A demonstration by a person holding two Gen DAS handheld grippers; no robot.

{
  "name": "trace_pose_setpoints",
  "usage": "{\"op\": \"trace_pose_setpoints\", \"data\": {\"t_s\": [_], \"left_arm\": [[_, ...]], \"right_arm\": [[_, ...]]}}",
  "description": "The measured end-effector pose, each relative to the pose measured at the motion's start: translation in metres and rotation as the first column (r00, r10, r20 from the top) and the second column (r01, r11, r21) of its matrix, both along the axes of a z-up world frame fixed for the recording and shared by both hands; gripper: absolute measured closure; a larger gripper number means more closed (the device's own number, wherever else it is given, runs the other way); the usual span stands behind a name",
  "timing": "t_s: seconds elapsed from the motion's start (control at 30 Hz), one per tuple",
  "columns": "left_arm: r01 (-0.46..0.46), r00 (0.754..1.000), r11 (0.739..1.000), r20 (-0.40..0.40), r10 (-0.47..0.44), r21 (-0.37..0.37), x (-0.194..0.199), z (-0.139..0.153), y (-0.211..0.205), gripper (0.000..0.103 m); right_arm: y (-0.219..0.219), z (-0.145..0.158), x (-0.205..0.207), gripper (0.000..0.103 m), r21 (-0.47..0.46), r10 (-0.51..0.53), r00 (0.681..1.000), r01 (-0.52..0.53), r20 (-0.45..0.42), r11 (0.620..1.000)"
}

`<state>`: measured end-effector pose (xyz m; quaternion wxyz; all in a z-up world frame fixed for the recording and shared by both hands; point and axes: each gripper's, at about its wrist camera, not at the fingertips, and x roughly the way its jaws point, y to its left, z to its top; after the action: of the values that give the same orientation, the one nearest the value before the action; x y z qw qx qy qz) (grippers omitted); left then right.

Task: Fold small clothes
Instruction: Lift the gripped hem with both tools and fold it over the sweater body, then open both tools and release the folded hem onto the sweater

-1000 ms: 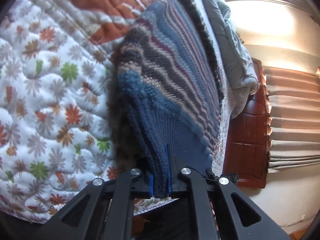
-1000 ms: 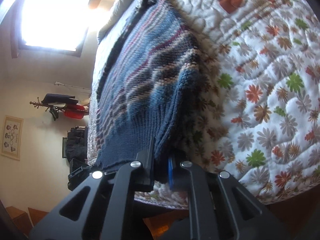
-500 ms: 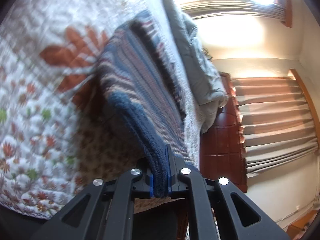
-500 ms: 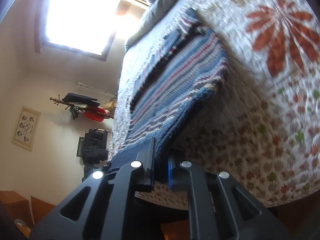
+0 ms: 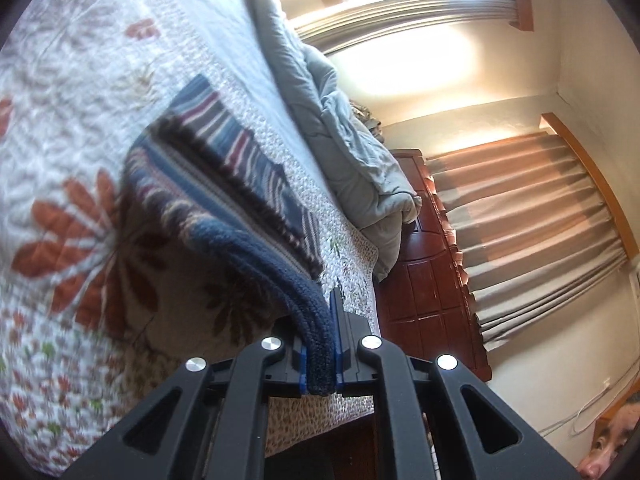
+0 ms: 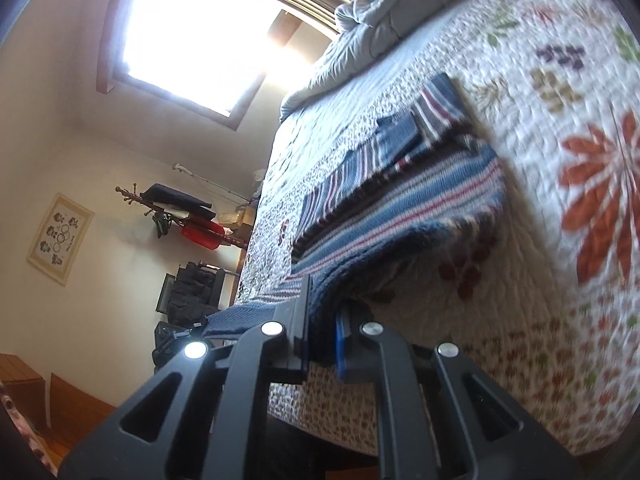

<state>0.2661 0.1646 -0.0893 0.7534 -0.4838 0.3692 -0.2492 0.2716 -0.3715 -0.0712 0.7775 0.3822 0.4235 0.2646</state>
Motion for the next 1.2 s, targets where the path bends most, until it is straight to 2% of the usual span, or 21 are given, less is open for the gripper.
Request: {"op": "trace_pose_setpoints", "data": {"t_s": [0.3,0.57,0.7,0.87,1.1,1.2], "left_arm": [[0.017,0.999,0.998,0.035,-0.019,0.056,0.062,0.029,-0.004,0.095],[0.018,1.0,0.997,-0.001,-0.018,0.07,0.14,0.025,-0.002,0.094],[0.025,0.998,0.996,-0.067,-0.019,0.086,0.19,0.002,-0.003,0.095],[0.036,0.988,0.992,-0.151,-0.018,0.119,0.247,-0.033,-0.005,0.095],[0.042,0.965,0.992,-0.261,-0.009,0.12,0.297,-0.088,-0.001,0.094],[0.038,0.954,0.993,-0.301,-0.002,0.112,0.308,-0.109,0.0,0.092]], "right_arm": [[0.005,0.021,0.067,0.095,-0.081,0.011,0.999,-0.007,0.04,0.997],[0.008,0.011,0.149,0.095,-0.131,0.012,1.0,-0.012,0.001,0.991],[0.01,-0.008,0.197,0.095,-0.155,0.007,0.999,-0.014,-0.047,0.988],[0.017,-0.049,0.252,0.095,-0.199,-0.004,0.991,-0.022,-0.132,0.98],[0.022,-0.11,0.298,0.094,-0.222,-0.013,0.968,-0.044,-0.251,0.974],[0.022,-0.126,0.309,0.086,-0.216,-0.009,0.961,-0.052,-0.275,0.975]]}}
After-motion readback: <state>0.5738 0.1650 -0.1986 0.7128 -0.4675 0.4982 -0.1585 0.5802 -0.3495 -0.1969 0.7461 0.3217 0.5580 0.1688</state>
